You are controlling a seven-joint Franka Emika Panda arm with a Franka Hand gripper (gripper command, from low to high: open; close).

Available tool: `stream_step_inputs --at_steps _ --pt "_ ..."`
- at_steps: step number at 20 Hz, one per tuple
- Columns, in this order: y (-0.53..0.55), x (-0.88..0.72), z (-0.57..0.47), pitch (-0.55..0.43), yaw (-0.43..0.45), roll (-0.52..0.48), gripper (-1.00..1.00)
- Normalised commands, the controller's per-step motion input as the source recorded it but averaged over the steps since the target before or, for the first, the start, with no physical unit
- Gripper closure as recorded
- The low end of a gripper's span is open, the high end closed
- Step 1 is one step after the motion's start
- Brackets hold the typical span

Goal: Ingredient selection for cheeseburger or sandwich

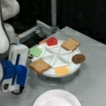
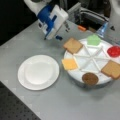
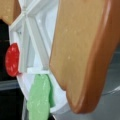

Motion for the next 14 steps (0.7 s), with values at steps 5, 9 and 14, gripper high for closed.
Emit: stream_step_inputs --at_steps 5,9,14 --pt "-0.28 0.33 -0.21 -0.045 0.209 0.522 -1.00" --pt "-0.24 0.36 -0.22 -0.031 0.175 0.550 -1.00" --pt "-0.23 0.38 -0.22 -0.031 0.173 0.554 -1.00"
